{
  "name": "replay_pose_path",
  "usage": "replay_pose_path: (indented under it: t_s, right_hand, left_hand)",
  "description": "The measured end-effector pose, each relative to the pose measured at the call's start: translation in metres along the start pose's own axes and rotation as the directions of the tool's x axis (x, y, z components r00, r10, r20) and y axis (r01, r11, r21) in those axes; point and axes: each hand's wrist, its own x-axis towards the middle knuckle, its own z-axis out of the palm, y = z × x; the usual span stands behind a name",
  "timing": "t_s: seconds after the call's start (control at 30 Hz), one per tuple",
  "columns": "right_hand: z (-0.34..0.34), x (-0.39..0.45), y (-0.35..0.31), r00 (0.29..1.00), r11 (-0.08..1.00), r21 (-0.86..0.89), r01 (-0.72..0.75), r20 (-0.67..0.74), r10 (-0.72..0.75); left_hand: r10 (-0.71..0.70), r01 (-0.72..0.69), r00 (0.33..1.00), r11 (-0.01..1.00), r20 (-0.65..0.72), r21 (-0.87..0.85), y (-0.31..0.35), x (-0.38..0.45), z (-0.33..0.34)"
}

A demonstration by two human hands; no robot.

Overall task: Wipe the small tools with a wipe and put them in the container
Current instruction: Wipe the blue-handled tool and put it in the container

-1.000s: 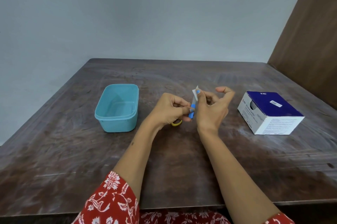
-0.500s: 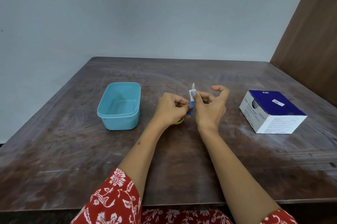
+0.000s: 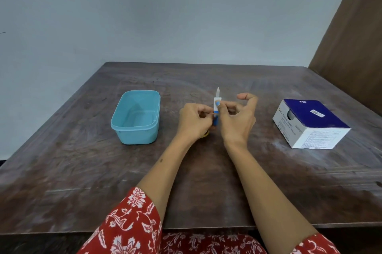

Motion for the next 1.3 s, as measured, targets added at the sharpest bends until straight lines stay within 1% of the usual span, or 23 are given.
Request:
replay_pose_path:
  t_s: [0.03,0.13,0.23,0.3,0.37,0.47,0.53,0.6,0.7,0.77,0.83,0.93,1.0,1.07,1.13,1.2,1.23,1.3]
  right_hand:
    - [-0.0001,0.0000,-0.0004,1.000,1.000,0.004,-0.003,-0.007,0.003]
    - [-0.0018,0.0013,-0.0017,0.996,1.000,0.015,-0.002,-0.093,0.003]
    - [-0.0026,0.0033,-0.0012,0.988,1.000,0.017,0.002,-0.152,0.001]
    - [-0.0018,0.0038,-0.0007,0.987,1.000,0.013,-0.004,-0.160,0.006]
    - [-0.0020,0.0040,0.0005,0.988,1.000,0.010,-0.004,-0.153,0.005]
    - [-0.0010,0.0020,0.0011,0.998,1.000,-0.010,-0.001,-0.062,0.001]
    - [0.0004,0.0000,0.0017,1.000,1.000,-0.026,0.006,-0.003,-0.006]
    - [0.0002,0.0001,0.0032,1.000,0.999,-0.031,0.008,-0.021,-0.009]
    - [-0.0017,0.0035,0.0055,0.992,1.000,-0.022,-0.005,-0.125,0.002]
    - [-0.0017,0.0048,0.0056,0.987,1.000,-0.022,-0.003,-0.163,-0.001]
    - [-0.0012,0.0046,0.0048,0.987,0.999,-0.032,0.004,-0.162,-0.009]
    - [-0.0009,0.0022,0.0027,0.996,0.999,-0.042,0.013,-0.088,-0.017]
    - [0.0001,0.0003,0.0023,0.999,0.999,-0.047,0.025,-0.028,-0.026]
    - [0.0000,-0.0003,0.0024,0.999,0.998,-0.053,0.025,-0.023,-0.026]
    - [-0.0013,0.0012,0.0029,0.997,0.999,-0.046,0.020,-0.076,-0.023]
    - [-0.0027,0.0032,0.0041,0.991,0.999,-0.034,0.020,-0.133,-0.024]
    - [-0.0027,0.0039,0.0044,0.988,0.999,-0.029,0.020,-0.150,-0.024]
    - [-0.0022,0.0042,0.0048,0.986,0.999,-0.028,0.018,-0.165,-0.022]
  left_hand:
    - [-0.009,0.009,1.000,1.000,0.030,-0.009,0.0013,-0.0005,-0.0009]
    - [-0.054,0.061,0.980,0.998,0.193,-0.028,0.0056,-0.0022,-0.0034]
    - [-0.074,0.086,0.960,0.996,0.271,-0.033,0.0085,-0.0028,-0.0051]
    - [-0.075,0.083,0.963,0.996,0.261,-0.019,0.0089,-0.0035,-0.0057]
    - [-0.062,0.057,0.981,0.998,0.185,0.032,0.0059,-0.0028,-0.0033]
    - [0.005,-0.005,1.000,0.999,0.009,0.049,0.0026,0.0000,0.0008]
    - [0.036,-0.035,0.999,0.999,-0.040,0.040,0.0020,0.0029,-0.0002]
    - [0.001,-0.002,1.000,0.999,0.024,0.045,0.0025,0.0030,-0.0025]
    - [-0.063,0.054,0.979,0.997,0.194,0.052,0.0028,0.0007,-0.0039]
    - [-0.077,0.064,0.967,0.996,0.245,0.059,0.0023,-0.0001,-0.0042]
    - [-0.072,0.060,0.974,0.996,0.215,0.060,0.0024,-0.0005,-0.0031]
    - [-0.041,0.038,0.998,0.998,0.047,0.047,0.0034,-0.0011,0.0006]
    - [-0.024,0.024,1.000,1.000,-0.002,0.003,0.0046,0.0000,0.0005]
    - [-0.040,0.039,0.998,0.999,0.047,0.022,0.0054,0.0006,-0.0025]
    - [-0.077,0.068,0.984,0.996,0.163,0.058,0.0075,-0.0011,-0.0052]
    - [-0.101,0.089,0.962,0.994,0.254,0.058,0.0097,-0.0026,-0.0065]
    - [-0.106,0.092,0.956,0.994,0.274,0.060,0.0105,-0.0035,-0.0071]
    - [-0.105,0.089,0.959,0.994,0.262,0.069,0.0104,-0.0034,-0.0074]
